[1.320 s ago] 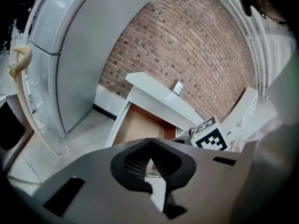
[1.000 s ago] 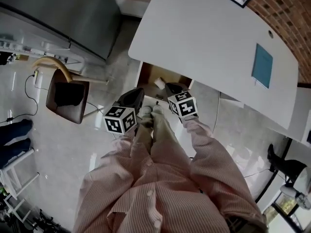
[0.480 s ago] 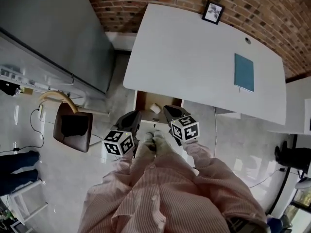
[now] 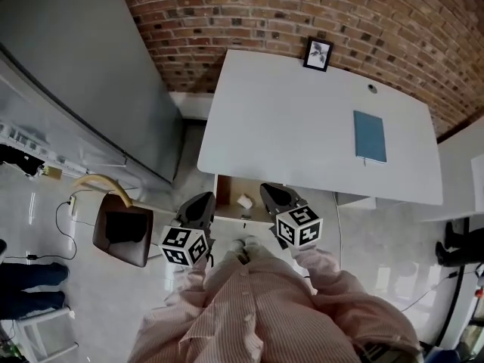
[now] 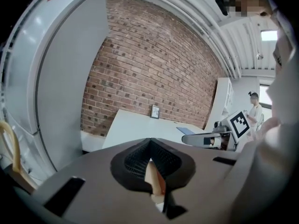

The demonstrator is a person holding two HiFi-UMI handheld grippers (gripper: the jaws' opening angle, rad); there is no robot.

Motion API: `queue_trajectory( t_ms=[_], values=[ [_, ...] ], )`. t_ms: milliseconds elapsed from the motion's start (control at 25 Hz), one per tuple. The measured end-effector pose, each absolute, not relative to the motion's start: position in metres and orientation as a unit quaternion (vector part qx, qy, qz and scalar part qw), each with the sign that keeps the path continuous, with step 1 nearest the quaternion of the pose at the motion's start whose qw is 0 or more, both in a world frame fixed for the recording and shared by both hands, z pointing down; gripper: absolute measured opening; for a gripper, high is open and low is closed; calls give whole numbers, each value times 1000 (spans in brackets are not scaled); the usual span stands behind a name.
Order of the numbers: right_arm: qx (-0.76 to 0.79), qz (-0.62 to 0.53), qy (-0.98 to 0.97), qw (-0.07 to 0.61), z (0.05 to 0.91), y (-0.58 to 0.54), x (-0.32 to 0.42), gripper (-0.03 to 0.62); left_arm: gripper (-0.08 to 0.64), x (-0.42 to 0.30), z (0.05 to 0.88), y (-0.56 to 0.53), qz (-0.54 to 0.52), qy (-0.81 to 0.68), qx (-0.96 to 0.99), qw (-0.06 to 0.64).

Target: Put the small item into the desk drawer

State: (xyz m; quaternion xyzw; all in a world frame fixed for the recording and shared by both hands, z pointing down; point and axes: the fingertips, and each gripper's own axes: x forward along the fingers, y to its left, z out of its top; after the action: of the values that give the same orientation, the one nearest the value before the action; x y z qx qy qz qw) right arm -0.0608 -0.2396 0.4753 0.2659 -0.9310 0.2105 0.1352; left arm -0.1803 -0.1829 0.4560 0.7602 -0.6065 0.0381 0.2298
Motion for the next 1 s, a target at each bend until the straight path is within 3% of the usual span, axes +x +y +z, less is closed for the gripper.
queue_trajectory(
  t_ms=[520, 1000],
  values=[
    [304, 186, -934, 38, 401, -263, -44, 6, 0, -204, 397, -179, -9, -651, 741, 165],
    [318, 144, -936, 32, 382, -272, -41, 6, 0, -217, 382, -181, -15, -667, 732, 137]
  ],
)
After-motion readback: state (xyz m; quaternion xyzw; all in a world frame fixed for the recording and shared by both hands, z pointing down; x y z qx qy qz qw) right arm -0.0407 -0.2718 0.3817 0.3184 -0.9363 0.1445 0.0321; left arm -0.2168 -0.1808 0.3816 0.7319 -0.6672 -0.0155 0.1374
